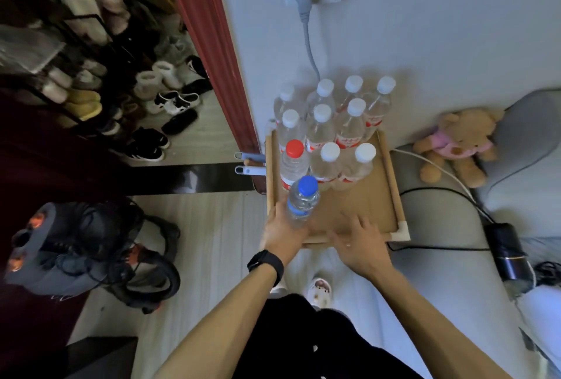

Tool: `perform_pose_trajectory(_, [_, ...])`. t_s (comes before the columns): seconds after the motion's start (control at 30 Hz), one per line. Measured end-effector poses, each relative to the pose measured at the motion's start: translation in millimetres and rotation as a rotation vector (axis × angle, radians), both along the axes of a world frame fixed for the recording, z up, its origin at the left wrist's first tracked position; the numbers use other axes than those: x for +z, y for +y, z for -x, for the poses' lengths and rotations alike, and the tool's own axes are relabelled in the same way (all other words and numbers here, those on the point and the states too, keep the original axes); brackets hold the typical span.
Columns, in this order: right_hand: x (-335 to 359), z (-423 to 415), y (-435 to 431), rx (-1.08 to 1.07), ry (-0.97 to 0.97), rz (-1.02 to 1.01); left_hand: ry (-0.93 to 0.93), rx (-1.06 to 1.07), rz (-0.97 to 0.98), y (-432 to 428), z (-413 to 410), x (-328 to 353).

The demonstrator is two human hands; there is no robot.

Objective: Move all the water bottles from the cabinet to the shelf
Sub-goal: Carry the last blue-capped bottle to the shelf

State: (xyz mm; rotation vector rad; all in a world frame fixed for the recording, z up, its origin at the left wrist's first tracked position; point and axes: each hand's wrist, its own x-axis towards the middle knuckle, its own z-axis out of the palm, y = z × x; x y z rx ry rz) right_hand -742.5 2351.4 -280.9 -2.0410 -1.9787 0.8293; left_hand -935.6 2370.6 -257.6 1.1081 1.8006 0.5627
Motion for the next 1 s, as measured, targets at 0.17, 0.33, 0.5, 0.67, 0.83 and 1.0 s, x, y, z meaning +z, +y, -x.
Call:
perform_pose_trajectory(0.17, [-43,-18,-25,0.198,-0.236,0.081,0.034,0.027,-0.069,-2,-8,7])
perform_pose_trajectory(0.33, [-49,-24,-30,0.27,-0.301,0.098,0.031,0.106,-0.136,-4,-15,12])
perform_pose_trajectory(0.5, [-45,-27,-27,0.308,-0.304,0.101,0.013,0.088,-0.142,-1,-15,13])
perform_pose_trajectory(0.67, [-43,-27,-26,0.328,-0.291,0.129,0.014,-0.035,-0.095,12,7,17])
perform_pose_trajectory(0.83, [-43,-27,-27,0.334,-0.302,0.128,-0.024,-0.074,-0.035,17,17,15])
perform_pose_trajectory(1.0, [-43,-33,-24,0.367,-0.331,0.126,0.012,0.013,-0.044,13,1,10])
